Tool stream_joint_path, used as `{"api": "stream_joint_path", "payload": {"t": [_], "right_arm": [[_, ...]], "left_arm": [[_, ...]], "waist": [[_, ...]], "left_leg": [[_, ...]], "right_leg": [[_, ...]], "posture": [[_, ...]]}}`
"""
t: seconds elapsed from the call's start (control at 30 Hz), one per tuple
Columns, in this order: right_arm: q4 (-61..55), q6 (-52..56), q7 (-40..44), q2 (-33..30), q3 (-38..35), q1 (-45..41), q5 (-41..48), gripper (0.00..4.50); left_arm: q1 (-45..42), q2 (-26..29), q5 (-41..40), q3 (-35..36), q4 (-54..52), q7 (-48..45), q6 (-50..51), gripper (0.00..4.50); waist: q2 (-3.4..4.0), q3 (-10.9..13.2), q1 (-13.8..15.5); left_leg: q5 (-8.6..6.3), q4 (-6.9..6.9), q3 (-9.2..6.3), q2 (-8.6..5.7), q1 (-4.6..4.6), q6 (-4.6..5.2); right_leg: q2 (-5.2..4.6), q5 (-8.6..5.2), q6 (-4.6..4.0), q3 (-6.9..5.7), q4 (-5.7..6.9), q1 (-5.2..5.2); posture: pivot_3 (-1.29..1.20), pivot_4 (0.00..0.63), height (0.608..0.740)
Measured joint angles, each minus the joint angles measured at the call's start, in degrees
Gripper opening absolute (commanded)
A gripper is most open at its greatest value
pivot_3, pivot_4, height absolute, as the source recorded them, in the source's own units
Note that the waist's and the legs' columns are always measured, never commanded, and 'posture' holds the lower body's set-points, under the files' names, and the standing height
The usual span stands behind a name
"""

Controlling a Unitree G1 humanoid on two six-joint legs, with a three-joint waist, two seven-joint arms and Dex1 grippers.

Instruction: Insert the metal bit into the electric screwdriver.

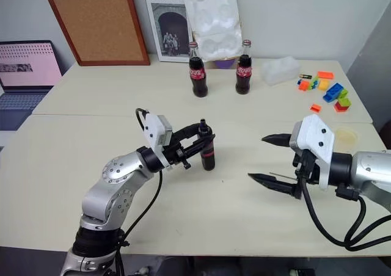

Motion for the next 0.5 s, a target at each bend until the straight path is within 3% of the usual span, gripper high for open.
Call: {"api": "stream_joint_path", "payload": {"t": [0.23, 0.5], "right_arm": [[7.8, -1.3, 5.6, -8.1, 12.5, -1.1, -14.3, 4.50], [17.5, -0.4, 12.9, -6.3, 29.5, -12.9, -25.7, 4.50]], "left_arm": [[-5.4, -5.2, 3.3, -3.3, 3.8, 1.5, -7.4, 1.64], [-2.4, -5.8, 7.4, -6.4, 10.2, 0.6, -15.1, 1.64]], "waist": [[0.04, 0.0, -0.4], [0.08, 0.0, -0.2]], "left_leg": [[-0.01, -0.12, 0.05, -0.02, -0.01, 0.01], [0.00, -0.04, 0.08, -0.04, -0.06, 0.00]], "right_leg": [[-0.02, 0.04, -0.08, 0.05, -0.10, -0.07], [-0.05, 0.04, -0.06, 0.06, -0.12, -0.08]], "posture": [[0.00, 0.150, 0.740], [0.00, 0.150, 0.740]]}}
